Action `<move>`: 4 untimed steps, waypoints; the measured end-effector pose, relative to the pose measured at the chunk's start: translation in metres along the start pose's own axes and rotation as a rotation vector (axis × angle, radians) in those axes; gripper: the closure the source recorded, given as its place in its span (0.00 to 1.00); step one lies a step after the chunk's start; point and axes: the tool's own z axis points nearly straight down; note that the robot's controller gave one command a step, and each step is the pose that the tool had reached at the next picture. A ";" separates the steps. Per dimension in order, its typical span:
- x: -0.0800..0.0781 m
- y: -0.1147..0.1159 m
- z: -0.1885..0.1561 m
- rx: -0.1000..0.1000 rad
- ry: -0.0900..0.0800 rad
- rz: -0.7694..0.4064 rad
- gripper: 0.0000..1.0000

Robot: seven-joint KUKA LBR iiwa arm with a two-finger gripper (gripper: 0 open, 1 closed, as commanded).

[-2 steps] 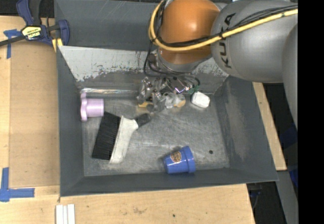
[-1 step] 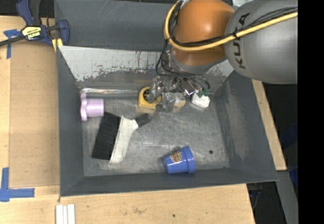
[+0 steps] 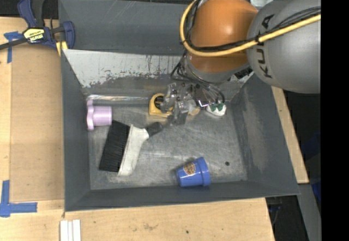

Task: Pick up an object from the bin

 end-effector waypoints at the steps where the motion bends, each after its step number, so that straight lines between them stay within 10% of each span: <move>1: -0.007 -0.004 -0.061 0.000 -0.003 -0.124 1.00; 2: 0.025 -0.044 -0.088 -0.001 -0.006 -0.104 1.00; 3: 0.016 -0.047 -0.071 0.008 -0.009 -0.060 1.00; 4: 0.014 -0.009 -0.056 -0.002 -0.003 -0.033 1.00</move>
Offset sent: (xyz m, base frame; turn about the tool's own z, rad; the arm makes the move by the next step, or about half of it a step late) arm -0.0480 -0.1240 0.1146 -0.1694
